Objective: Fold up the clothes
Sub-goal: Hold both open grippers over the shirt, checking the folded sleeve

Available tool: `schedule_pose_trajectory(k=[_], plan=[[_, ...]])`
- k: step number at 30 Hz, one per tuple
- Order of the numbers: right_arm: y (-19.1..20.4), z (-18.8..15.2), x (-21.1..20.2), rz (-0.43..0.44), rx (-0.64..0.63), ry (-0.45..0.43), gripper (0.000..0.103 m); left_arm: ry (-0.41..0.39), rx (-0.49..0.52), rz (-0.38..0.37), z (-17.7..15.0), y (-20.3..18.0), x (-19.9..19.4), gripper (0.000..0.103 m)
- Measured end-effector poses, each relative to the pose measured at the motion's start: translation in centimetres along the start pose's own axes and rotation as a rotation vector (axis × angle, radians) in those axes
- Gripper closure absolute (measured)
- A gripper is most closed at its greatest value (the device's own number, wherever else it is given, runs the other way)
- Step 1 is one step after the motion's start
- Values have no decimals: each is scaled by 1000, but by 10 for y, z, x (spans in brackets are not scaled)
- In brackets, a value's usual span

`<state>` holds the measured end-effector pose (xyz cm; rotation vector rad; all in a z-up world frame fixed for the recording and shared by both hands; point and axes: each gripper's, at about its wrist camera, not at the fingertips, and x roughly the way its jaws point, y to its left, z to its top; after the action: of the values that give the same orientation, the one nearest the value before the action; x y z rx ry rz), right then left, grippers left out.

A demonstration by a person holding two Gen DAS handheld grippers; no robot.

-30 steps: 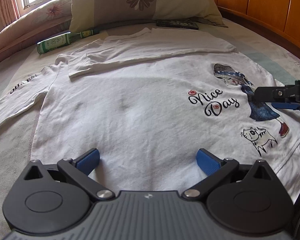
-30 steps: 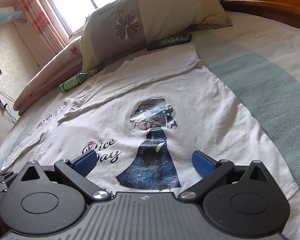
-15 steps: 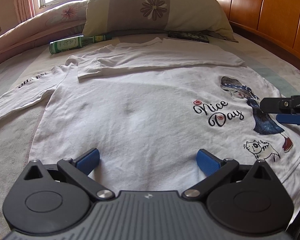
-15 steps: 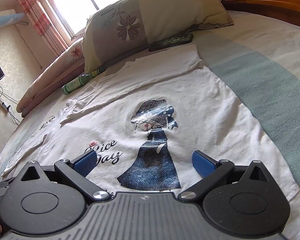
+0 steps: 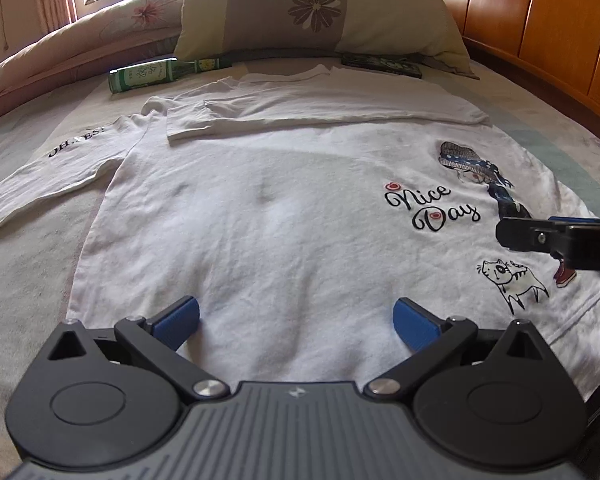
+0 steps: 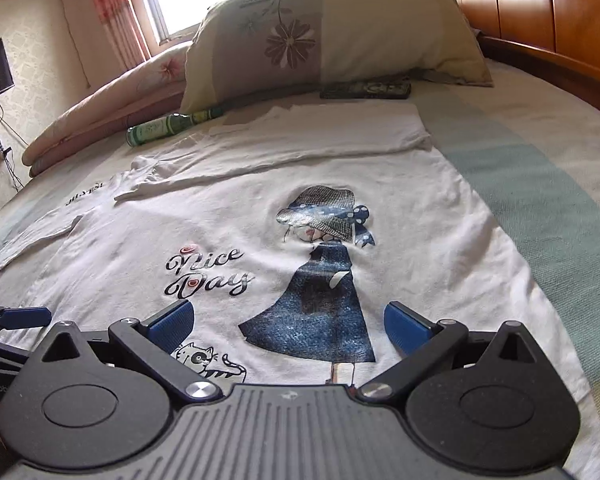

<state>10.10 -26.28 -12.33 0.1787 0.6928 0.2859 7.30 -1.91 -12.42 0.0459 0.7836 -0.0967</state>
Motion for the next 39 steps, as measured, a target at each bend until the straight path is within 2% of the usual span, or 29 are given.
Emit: schedule_pose_trajectory(k=[5,7,12,15,19,29,33,39], plan=[[2,-2,0,-13,-9,-1,0,1,9,-17,-5,4,-7,1],[6,-2,0,-32,-28,-3,0,25,-12,-24,1,6,-8,1],[12,-2,2,-45,-61,-4,0,-1,-85,-27,16,13,-7,1],[10,-1,3,-41,-49,-2,0,24,-108,-13,11,15,3,1],[8,0,3,-33,-25,-1,0,-3,-33,34,4,5,5,1],[12,1,7,-55,-30,3,0,-21,-8,75,8,1,10,0],[12,1,8,-56,-30,3,0,-29,-23,117,7,1,10,0],[9,3,8,-48,-4,-3,0,-7,-43,73,21,12,3,1]])
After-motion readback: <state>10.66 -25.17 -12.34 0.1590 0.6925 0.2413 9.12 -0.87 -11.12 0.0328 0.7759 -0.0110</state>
